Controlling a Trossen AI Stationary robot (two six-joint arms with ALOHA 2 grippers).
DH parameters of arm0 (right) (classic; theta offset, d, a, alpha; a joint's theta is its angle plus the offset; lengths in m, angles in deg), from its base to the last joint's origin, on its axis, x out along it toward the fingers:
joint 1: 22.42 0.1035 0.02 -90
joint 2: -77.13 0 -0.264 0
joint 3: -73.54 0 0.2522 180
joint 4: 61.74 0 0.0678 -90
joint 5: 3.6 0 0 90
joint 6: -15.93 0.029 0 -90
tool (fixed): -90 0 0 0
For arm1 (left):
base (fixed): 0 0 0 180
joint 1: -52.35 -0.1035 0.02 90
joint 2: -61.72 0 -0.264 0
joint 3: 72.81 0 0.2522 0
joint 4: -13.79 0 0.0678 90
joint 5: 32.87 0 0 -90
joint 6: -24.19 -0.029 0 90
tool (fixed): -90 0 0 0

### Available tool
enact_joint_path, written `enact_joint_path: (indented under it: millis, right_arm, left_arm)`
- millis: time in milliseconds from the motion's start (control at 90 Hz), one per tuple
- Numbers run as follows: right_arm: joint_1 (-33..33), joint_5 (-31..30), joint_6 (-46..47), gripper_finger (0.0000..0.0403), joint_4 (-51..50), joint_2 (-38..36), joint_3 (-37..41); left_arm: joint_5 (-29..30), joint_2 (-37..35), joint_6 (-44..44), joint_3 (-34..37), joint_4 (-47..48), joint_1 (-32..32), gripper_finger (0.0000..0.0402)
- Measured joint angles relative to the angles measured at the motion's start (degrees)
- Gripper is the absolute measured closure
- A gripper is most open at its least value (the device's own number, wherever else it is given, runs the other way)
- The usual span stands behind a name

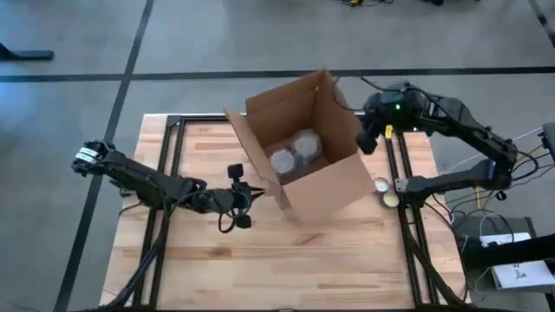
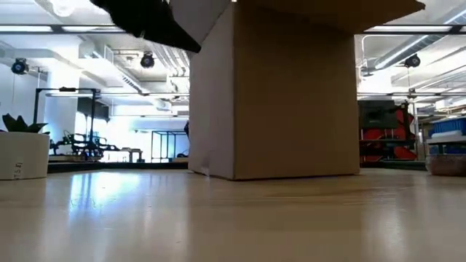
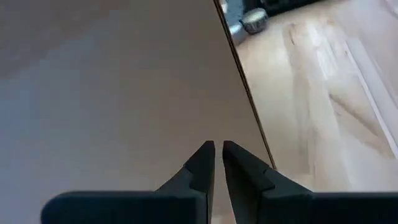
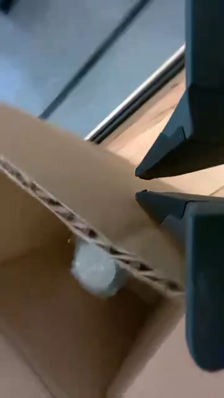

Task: Wrap mug
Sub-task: Close the cardboard box

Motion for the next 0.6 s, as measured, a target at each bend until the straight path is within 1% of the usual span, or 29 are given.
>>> enact_joint_path:
  millis: [133, 211, 267, 322, 411, 511, 600]
  right_arm:
    - [2.0, 0.2, -1.9, 0.0390, 2.3, 0.6, 5.3]
    - [2.2, 0.0, -2.9, 0.0392, 4.1, 0.3, 7.5]
    - [2.2, -0.1, -3.8, 0.0392, 3.6, -0.1, 8.7]
    - [2.2, 0.0, -4.8, 0.0392, 4.5, -0.8, 9.9]
    - [2.6, 0.5, -5.4, 0.0390, 4.5, -1.4, 11.4]
    - [2.7, 0.4, -6.8, 0.0390, 5.1, -2.7, 12.5]
    - [2.6, 0.1, -7.9, 0.0389, 5.9, -3.5, 13.3]
  left_arm:
    - [1.7, -0.5, -3.2, -3.1, 0.9, 0.0, 0.0381]
    - [4.2, -0.9, -6.1, -7.0, 3.8, 0.1, 0.0381]
    - [6.6, -1.5, -7.1, -11.6, 7.6, 0.1, 0.0381]
    - [7.2, -2.1, -7.5, -16.7, 11.6, 0.0, 0.0381]
    - [6.6, -2.4, -7.5, -26.0, 16.6, 0.0, 0.0381]
    - [6.0, -2.3, -7.7, -34.7, 20.0, 0.0, 0.0381]
    - [7.2, -2.3, -10.8, -41.9, 22.9, -1.1, 0.0381]
